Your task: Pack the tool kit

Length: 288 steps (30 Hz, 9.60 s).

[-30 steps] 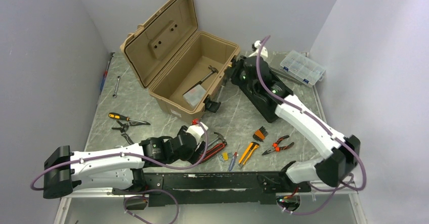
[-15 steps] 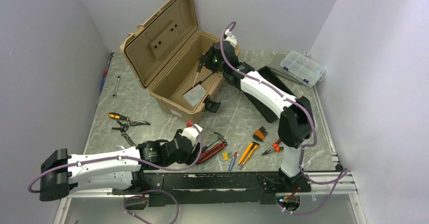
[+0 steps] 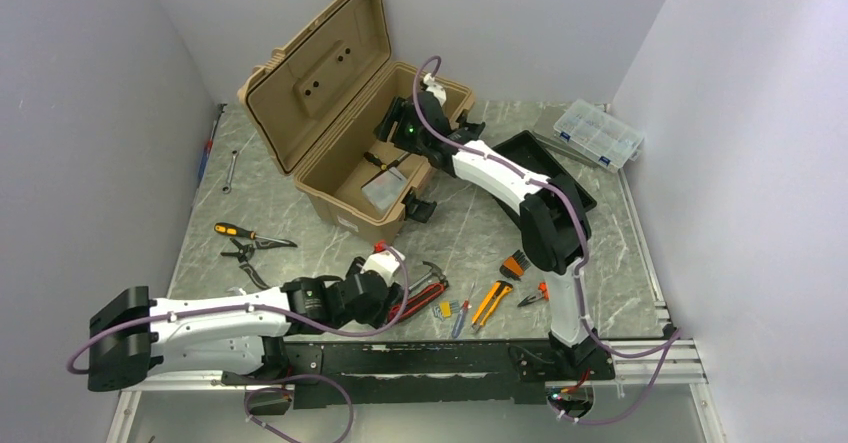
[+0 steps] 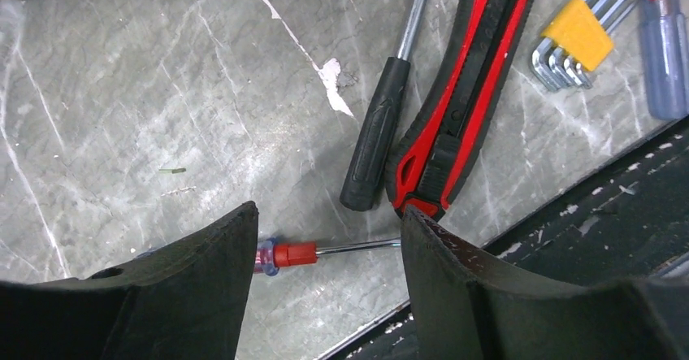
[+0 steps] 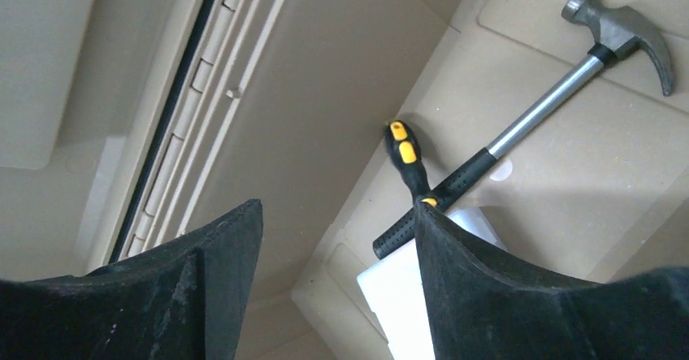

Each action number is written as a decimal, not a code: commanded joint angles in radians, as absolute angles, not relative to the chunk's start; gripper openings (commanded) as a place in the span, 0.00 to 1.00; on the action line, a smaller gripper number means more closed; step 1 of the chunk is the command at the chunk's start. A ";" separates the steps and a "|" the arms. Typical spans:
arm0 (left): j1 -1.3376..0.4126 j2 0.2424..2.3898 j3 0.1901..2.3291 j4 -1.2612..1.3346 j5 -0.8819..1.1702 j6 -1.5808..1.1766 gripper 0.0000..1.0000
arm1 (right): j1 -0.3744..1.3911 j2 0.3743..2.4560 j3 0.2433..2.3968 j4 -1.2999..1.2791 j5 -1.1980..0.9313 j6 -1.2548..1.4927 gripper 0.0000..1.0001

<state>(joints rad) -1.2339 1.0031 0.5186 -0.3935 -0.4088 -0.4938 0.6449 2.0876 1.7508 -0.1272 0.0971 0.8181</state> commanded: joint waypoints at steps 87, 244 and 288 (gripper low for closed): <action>-1.094 1.338 0.713 -0.289 -0.310 -0.343 0.25 | 0.510 1.565 0.615 0.157 -0.613 0.814 0.66; -1.015 1.267 0.626 0.042 -0.125 -0.371 0.28 | 0.578 1.621 0.640 0.299 -0.694 0.873 0.00; -0.970 0.797 0.934 -0.943 -0.386 -0.551 0.82 | 0.472 2.185 2.204 -0.622 -0.466 0.507 0.31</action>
